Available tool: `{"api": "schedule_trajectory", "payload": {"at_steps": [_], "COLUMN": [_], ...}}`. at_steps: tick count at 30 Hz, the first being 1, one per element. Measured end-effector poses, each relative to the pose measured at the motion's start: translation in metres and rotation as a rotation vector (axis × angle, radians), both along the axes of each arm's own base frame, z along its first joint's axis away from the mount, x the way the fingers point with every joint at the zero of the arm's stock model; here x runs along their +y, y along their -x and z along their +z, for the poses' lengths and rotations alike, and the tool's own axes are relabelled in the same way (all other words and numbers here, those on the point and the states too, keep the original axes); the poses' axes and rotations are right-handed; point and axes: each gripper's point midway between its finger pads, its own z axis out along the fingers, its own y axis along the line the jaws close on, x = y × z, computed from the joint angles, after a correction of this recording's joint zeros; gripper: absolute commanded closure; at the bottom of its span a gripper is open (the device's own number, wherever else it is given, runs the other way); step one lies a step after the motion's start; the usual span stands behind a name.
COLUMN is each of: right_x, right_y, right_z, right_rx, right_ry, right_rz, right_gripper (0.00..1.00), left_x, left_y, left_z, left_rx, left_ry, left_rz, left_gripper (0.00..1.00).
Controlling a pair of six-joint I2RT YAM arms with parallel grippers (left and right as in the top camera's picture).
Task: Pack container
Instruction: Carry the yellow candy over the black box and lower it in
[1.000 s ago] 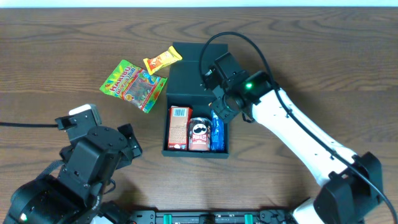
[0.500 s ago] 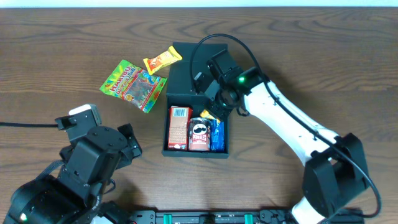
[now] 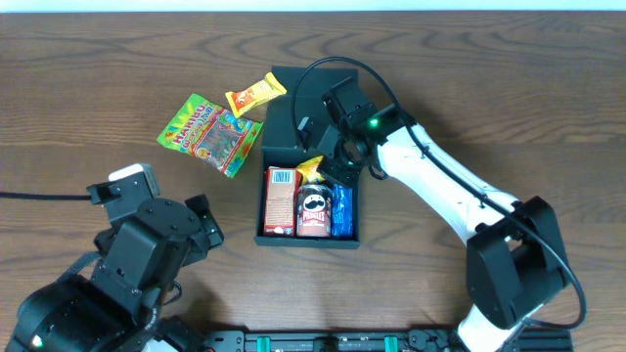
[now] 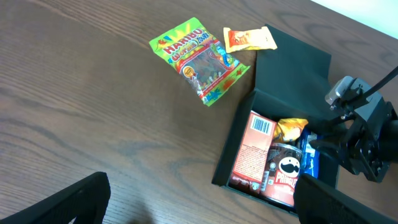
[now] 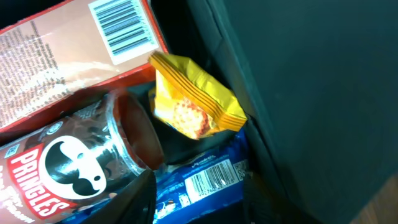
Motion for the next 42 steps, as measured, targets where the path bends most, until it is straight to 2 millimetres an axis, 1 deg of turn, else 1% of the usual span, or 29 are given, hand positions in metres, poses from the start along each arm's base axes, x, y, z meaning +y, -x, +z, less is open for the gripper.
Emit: {"api": "schedule_trajectory", "payload": {"at_steps": [4, 7, 12, 14, 19, 22, 25, 26, 28, 29, 32, 36, 42], "right_x": [-0.007, -0.014, -0.018, -0.017, -0.01, -0.002, 0.01, 0.013, 0.016, 0.017, 0.013, 0.004, 0.0], "right_y": [-0.005, -0.011, -0.011, -0.011, -0.009, -0.007, -0.005, -0.004, -0.001, 0.0, 0.0, -0.006, -0.008], "right_z": [0.0, 0.004, 0.013, 0.015, 0.016, 0.016, 0.011, 0.008, -0.001, -0.007, -0.018, -0.02, -0.021], "right_rx": [-0.023, -0.038, -0.023, -0.016, 0.034, 0.06, 0.089, 0.107, 0.145, 0.17, 0.204, 0.196, 0.2], "right_ry": [0.04, 0.072, 0.082, 0.069, 0.012, -0.02, -0.048, -0.053, -0.051, -0.047, -0.03, -0.019, -0.028], "right_rz": [-0.026, -0.085, -0.16, -0.199, -0.302, -0.373, -0.44, -0.468, -0.531, -0.576, -0.697, -0.866, -0.978], "right_gripper": [0.56, 0.55, 0.44, 0.4, 0.41, 0.42, 0.44, 0.44, 0.41, 0.41, 0.46, 0.44, 0.42], "left_x": [0.0, 0.0, 0.0, 0.0, 0.0, 0.0, 0.0, 0.0, 0.0, 0.0, 0.0, 0.0, 0.0], "left_y": [0.0, 0.0, 0.0, 0.0, 0.0, 0.0, 0.0, 0.0, 0.0, 0.0, 0.0, 0.0, 0.0], "left_z": [0.0, 0.0, 0.0, 0.0, 0.0, 0.0, 0.0, 0.0, 0.0, 0.0, 0.0, 0.0, 0.0], "left_rx": [0.0, 0.0, 0.0, 0.0, 0.0, 0.0, 0.0, 0.0, 0.0, 0.0, 0.0, 0.0, 0.0], "left_ry": [0.0, 0.0, 0.0, 0.0, 0.0, 0.0, 0.0, 0.0, 0.0, 0.0, 0.0, 0.0, 0.0], "left_rz": [0.0, 0.0, 0.0, 0.0, 0.0, 0.0, 0.0, 0.0, 0.0, 0.0, 0.0, 0.0, 0.0], "left_gripper": [0.05, 0.05, 0.05, 0.05, 0.05, 0.05, 0.05, 0.05, 0.05, 0.05, 0.05, 0.05, 0.05]}}
